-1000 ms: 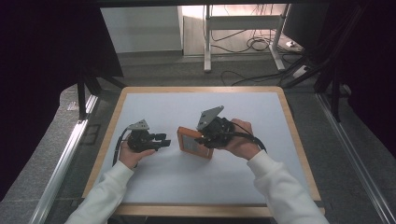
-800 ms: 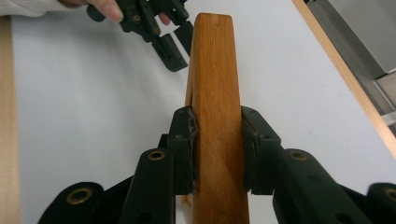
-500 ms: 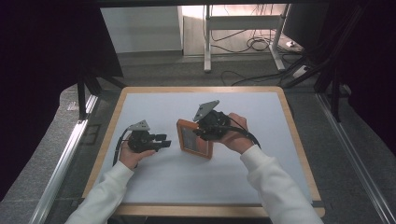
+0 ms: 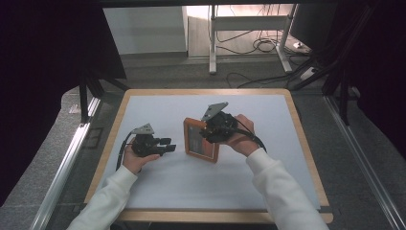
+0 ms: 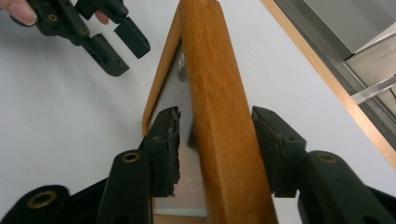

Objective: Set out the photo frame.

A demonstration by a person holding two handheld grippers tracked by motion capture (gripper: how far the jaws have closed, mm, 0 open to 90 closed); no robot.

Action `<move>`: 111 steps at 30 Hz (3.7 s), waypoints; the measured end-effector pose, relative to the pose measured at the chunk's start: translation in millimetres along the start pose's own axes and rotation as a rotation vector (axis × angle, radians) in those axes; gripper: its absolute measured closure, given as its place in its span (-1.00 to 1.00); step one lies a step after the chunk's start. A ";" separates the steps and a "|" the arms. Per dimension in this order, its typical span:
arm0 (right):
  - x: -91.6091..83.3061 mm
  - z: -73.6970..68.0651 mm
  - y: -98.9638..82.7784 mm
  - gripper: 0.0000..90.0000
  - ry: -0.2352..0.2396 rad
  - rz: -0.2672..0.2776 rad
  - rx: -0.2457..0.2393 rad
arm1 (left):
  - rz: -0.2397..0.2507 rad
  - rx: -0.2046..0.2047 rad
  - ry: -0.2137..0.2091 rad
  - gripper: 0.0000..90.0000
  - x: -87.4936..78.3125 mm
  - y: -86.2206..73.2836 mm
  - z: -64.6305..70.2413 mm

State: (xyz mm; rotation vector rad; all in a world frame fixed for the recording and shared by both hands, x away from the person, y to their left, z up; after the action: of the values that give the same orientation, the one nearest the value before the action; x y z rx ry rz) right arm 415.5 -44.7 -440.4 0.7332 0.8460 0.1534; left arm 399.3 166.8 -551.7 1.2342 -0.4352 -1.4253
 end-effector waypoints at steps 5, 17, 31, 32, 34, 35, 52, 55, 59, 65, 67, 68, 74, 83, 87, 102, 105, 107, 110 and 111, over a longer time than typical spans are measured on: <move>4.5 5.5 -2.3 0.04 -0.008 -0.007 0.039 | -0.002 0.002 -0.001 0.20 0.4 0.1 0.1; 19.8 17.0 -7.9 -0.15 -0.041 -0.027 0.096 | -0.012 0.009 -0.006 0.19 0.7 -0.4 0.2; 29.0 25.5 -12.8 -0.26 -0.052 -0.031 0.144 | -0.013 0.007 -0.009 0.18 1.4 -0.6 0.2; 28.4 25.8 -12.6 -0.28 -0.052 -0.029 0.148 | -0.012 0.007 -0.009 0.18 1.3 -0.6 0.0; 25.8 27.3 -12.1 -0.30 -0.059 -0.021 0.160 | -0.007 0.003 -0.010 0.18 1.4 -0.5 0.1; 23.8 28.5 -11.9 -0.32 -0.063 -0.016 0.163 | -0.011 0.006 -0.009 0.17 1.2 -0.6 -0.2; -23.9 23.2 -54.6 -0.43 -0.051 0.047 0.255 | -0.037 0.007 0.034 0.17 11.2 1.0 -0.3; -27.3 17.1 -71.0 -0.44 -0.044 0.040 0.267 | -0.047 0.011 0.049 0.14 15.1 1.7 0.2; -28.8 9.3 -92.3 -0.44 -0.031 0.026 0.290 | -0.063 0.018 0.073 0.17 18.9 2.6 0.1; -32.2 3.3 -121.3 -0.45 -0.031 0.019 0.326 | -0.093 0.016 0.104 0.85 21.5 5.1 -3.1; -33.8 3.0 -128.5 -0.45 -0.039 0.018 0.337 | -0.097 0.008 0.107 0.99 24.1 6.2 -3.6; -34.9 3.0 -132.3 -0.45 -0.044 0.017 0.343 | -0.106 0.007 0.104 1.00 26.1 6.6 -3.9; -39.3 5.0 -148.6 -0.45 -0.066 -0.002 0.366 | -0.155 0.004 0.104 1.00 42.4 5.5 -5.8; -39.0 2.8 -163.3 -0.45 -0.069 -0.032 0.359 | -0.180 0.009 0.100 1.00 54.0 6.0 -5.3; -39.8 3.6 -162.8 -0.45 -0.071 -0.029 0.361 | -0.181 0.008 0.102 1.00 55.1 5.6 -3.9; -41.1 4.5 -163.8 -0.45 -0.074 -0.030 0.359 | -0.203 0.033 0.073 1.00 58.6 1.0 12.4; -41.2 4.8 -164.2 -0.45 -0.075 -0.028 0.360 | -0.206 0.033 0.069 1.00 58.4 0.5 13.0; -41.1 5.2 -164.7 -0.45 -0.076 -0.029 0.357 | -0.209 0.037 0.070 1.00 58.3 0.3 13.3; -40.7 4.7 -165.2 -0.45 -0.074 -0.032 0.357 | -0.208 0.034 0.064 1.00 58.4 0.0 13.6; -40.4 4.2 -165.2 -0.45 -0.073 -0.034 0.360 | -0.208 0.033 0.062 1.00 58.6 -0.2 14.0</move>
State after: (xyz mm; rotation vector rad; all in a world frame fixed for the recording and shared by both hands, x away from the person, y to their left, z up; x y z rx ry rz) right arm 365.9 -186.7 -519.8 1.0539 0.8251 -0.0581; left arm 398.8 109.9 -571.5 1.3787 -0.2953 -1.5552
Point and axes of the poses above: each handheld gripper's, and its own axes: x roughly forward along the jaws, y roughly out of its top, z roughly to its right, the point moved 6 cm from there along x, roughly forward along the jaws, and after that the axes turned 15 degrees about -y, right-handed, at the moved point
